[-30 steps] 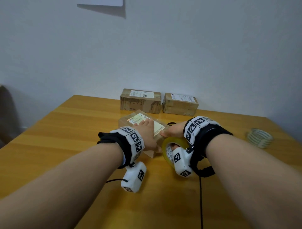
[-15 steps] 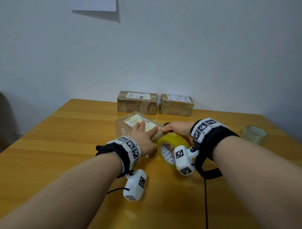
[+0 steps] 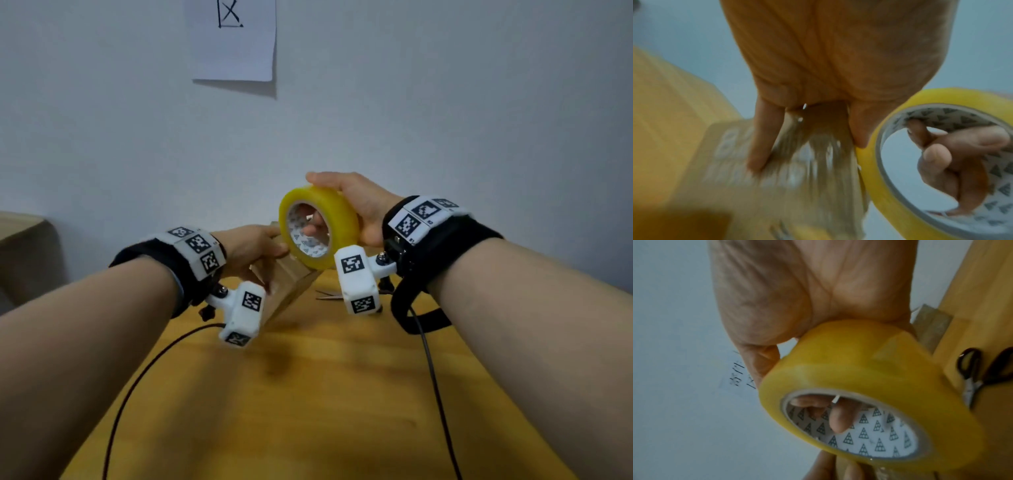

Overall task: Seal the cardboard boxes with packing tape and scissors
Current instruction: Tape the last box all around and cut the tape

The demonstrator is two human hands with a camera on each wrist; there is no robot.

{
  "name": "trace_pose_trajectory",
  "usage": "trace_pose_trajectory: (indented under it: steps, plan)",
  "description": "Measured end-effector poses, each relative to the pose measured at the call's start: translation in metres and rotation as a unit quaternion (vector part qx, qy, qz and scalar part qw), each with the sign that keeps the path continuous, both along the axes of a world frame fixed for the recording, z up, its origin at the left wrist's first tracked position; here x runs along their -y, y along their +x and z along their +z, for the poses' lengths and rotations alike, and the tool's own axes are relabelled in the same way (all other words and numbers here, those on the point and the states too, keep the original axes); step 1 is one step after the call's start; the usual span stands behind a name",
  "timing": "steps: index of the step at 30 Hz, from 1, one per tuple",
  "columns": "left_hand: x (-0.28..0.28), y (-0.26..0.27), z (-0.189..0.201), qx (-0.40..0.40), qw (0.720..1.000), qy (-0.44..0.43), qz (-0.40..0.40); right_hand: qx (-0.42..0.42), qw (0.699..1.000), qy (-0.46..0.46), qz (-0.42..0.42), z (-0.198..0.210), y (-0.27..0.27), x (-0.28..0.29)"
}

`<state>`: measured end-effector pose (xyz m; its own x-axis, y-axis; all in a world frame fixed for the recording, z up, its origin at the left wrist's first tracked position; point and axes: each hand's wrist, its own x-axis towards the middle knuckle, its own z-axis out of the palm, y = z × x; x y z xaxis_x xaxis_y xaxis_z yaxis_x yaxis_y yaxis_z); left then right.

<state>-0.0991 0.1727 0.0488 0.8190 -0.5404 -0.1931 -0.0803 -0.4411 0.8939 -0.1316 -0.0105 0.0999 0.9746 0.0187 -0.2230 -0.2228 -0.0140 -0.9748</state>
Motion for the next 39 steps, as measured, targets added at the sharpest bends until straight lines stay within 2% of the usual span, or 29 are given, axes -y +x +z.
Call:
trace_pose_trajectory:
  steps: [2, 5, 7, 10, 11, 12, 14, 15, 16, 18, 22, 26, 31, 39]
  plan:
    - [-0.011, -0.002, 0.005, -0.027, 0.999, -0.022, -0.013, 0.008, 1.0, 0.006, 0.021, 0.007, 0.002, -0.012]
    - [-0.022, -0.006, 0.0, -0.029, 0.999, 0.035, 0.003, -0.025, 0.999, -0.004, 0.036, -0.003, 0.007, -0.03]
    - [-0.026, -0.007, -0.002, -0.019, 0.997, 0.066, 0.043, -0.026, 0.999, 0.003, 0.028, -0.016, 0.012, -0.038]
    - [-0.03, -0.01, 0.003, 0.096, 0.978, 0.156, 0.099, -0.012, 1.0, 0.004, 0.015, -0.021, 0.016, -0.054]
    - [-0.031, -0.009, 0.003, 0.119, 0.973, 0.156, 0.117, -0.008, 1.0, -0.002, 0.011, -0.019, 0.016, -0.06]
    - [-0.031, -0.007, 0.002, 0.11, 0.979, 0.114, 0.125, -0.003, 1.0, -0.011, 0.003, -0.017, 0.016, -0.065]
    - [-0.033, 0.001, -0.003, 0.065, 0.992, 0.022, 0.101, 0.016, 1.0, -0.014, -0.009, -0.014, 0.018, -0.072]
    - [-0.034, 0.003, -0.007, 0.048, 0.996, 0.004, 0.077, 0.025, 1.0, -0.015, -0.011, -0.013, 0.019, -0.074]
    - [-0.036, 0.004, -0.01, 0.043, 0.997, 0.005, 0.056, 0.029, 0.999, -0.019, -0.01, -0.013, 0.02, -0.074]
    - [-0.035, 0.005, -0.019, 0.087, 0.993, 0.064, 0.044, 0.026, 1.0, -0.015, -0.005, -0.015, 0.023, -0.074]
    - [-0.033, 0.01, -0.031, 0.151, 0.981, 0.072, 0.103, 0.05, 0.998, -0.009, -0.044, -0.016, 0.027, -0.073]
    - [-0.036, 0.021, -0.031, 0.147, 0.978, 0.077, 0.127, 0.099, 0.986, -0.089, -0.105, -0.001, 0.026, -0.073]
    - [-0.033, 0.026, -0.033, 0.142, 0.974, 0.076, 0.158, 0.081, 0.981, -0.129, -0.122, 0.009, 0.025, -0.068]
    - [-0.029, 0.03, -0.032, 0.147, 0.967, 0.1, 0.181, 0.032, 0.977, -0.197, -0.072, 0.02, 0.013, -0.055]
